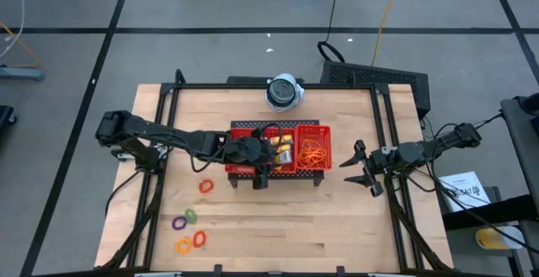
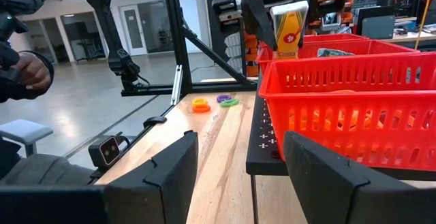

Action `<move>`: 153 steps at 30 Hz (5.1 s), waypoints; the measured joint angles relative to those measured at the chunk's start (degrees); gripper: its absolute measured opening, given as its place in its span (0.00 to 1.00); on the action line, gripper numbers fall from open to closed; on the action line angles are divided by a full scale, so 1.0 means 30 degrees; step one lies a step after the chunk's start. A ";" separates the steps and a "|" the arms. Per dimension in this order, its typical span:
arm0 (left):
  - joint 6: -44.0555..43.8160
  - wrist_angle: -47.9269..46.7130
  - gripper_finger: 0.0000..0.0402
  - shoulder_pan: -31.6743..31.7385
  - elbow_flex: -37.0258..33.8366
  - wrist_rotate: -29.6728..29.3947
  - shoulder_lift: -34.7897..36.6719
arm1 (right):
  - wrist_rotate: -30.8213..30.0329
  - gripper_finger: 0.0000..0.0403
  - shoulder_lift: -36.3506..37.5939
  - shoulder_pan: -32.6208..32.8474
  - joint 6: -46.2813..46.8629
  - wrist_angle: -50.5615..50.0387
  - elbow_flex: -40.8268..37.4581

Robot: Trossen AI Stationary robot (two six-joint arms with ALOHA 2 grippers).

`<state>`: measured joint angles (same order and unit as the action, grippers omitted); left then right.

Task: Pick & Place Office Desk Supplies
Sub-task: Put the yellow crayon box into the middle red bin, then put the top orange spring keychain into the left red bin

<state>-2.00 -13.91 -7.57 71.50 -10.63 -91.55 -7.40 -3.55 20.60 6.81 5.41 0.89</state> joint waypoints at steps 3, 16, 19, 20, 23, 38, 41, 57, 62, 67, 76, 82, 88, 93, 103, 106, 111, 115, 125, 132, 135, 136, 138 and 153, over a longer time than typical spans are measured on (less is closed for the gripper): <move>0.0000 0.0078 0.36 0.0000 0.0000 0.0000 0.0000 | 0.0000 0.51 -0.0002 0.0000 0.0006 0.0000 -0.0006; 0.0009 0.0093 0.36 0.0000 0.0000 0.0000 0.0000 | 0.0000 0.51 0.0000 0.0000 -0.0001 0.0000 -0.0007; 0.0058 0.0141 0.36 0.0000 0.0000 0.0000 0.0000 | 0.0000 0.51 0.0000 0.0002 0.0004 0.0000 -0.0002; 0.0036 0.0165 0.36 0.0000 0.0000 0.0000 0.0000 | 0.0000 0.51 0.0000 0.0000 0.0003 0.0000 -0.0007; -0.0265 0.0158 0.37 0.0000 0.0000 0.0000 0.0000 | 0.0000 0.51 0.0000 0.0004 0.0002 0.0000 -0.0007; 0.0968 0.0363 0.67 -0.0109 0.0000 0.0356 0.0581 | 0.0000 0.51 0.0000 0.0007 0.0006 0.0000 -0.0007; 0.0743 0.0098 0.67 -0.0156 0.0000 0.0342 0.1506 | 0.0000 0.51 0.0000 0.0000 0.0001 0.0000 -0.0005; -0.7435 -1.2457 0.66 -0.2135 0.0022 0.0028 0.6798 | 0.0000 0.51 -0.0007 0.0004 -0.0001 0.0000 -0.0004; -1.0181 -1.4637 0.66 -0.4026 0.0022 -0.1335 0.6819 | 0.0000 0.51 -0.0007 0.0000 -0.0001 0.0000 -0.0002; -1.0546 -1.4398 0.66 -0.6671 0.0018 -0.3615 0.6819 | 0.0000 0.51 -0.0007 0.0003 0.0001 0.0000 -0.0003; -1.6364 -1.6839 0.66 -1.0176 -0.0831 -0.9554 0.6819 | 0.0000 0.51 -0.0007 0.0000 -0.0001 0.0000 -0.0001; -2.1892 -1.7238 0.66 -1.0795 -0.2520 -1.0374 0.6819 | 0.0000 0.51 -0.0007 0.0000 0.0006 0.0000 -0.0007; -2.3370 -1.7550 0.66 -1.0174 -0.4603 -0.9311 0.6833 | 0.0000 0.51 -0.0007 0.0001 0.0000 0.0000 -0.0007; -2.5859 -1.8046 0.66 -0.9985 -0.6084 -0.8766 0.7439 | 0.0000 0.51 -0.0007 0.0007 -0.0001 0.0000 -0.0007; -2.6750 -1.5351 0.66 -0.8615 -0.9706 -0.3706 0.7420 | 0.0000 0.51 -0.0007 0.0000 -0.0001 0.0000 -0.0007; -2.6759 -1.3720 0.66 -0.8099 -1.0951 -0.2148 0.7417 | 0.0000 0.51 -0.0007 0.0000 0.0000 0.0000 -0.0007; -2.6957 -1.1299 0.66 -0.7496 -1.2642 -0.1428 0.7417 | 0.0000 0.51 -0.0007 0.0000 0.0003 0.0000 -0.0004; -2.6957 -0.9773 0.66 -0.7014 -1.3589 -0.1020 0.7417 | 0.0000 0.51 -0.0007 0.0000 -0.0001 0.0000 -0.0007; -2.7133 -0.8096 0.66 -0.6609 -1.4720 0.0204 0.7158 | 0.0000 0.51 -0.0007 0.0007 -0.0001 0.0000 -0.0007; -2.7175 -0.7717 0.65 -0.6608 -1.4698 0.0321 0.6423 | 0.0000 0.51 -0.0007 0.0003 0.0000 0.0000 -0.0004; -2.7161 -0.7675 0.61 -0.6601 -1.4690 0.0475 0.6179 | 0.0000 0.51 -0.0007 0.0005 0.0004 0.0000 -0.0007; -2.7161 -0.7708 0.59 -0.6601 -1.4695 0.0487 0.6099 | 0.0000 0.51 -0.0007 0.0004 0.0002 0.0000 -0.0007; -2.7161 -0.7781 0.54 -0.6601 -1.4701 0.0475 0.6040 | 0.0000 0.51 -0.0007 0.0004 0.0003 0.0000 -0.0006; -2.8004 -0.7913 0.28 -0.6639 -1.4768 -0.0825 0.6009 | 0.0000 0.51 -0.0007 0.0007 -0.0001 0.0000 -0.0007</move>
<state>-86.01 -37.64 -27.49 27.20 -13.11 -73.52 -7.40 -3.57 20.62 6.81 5.41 0.86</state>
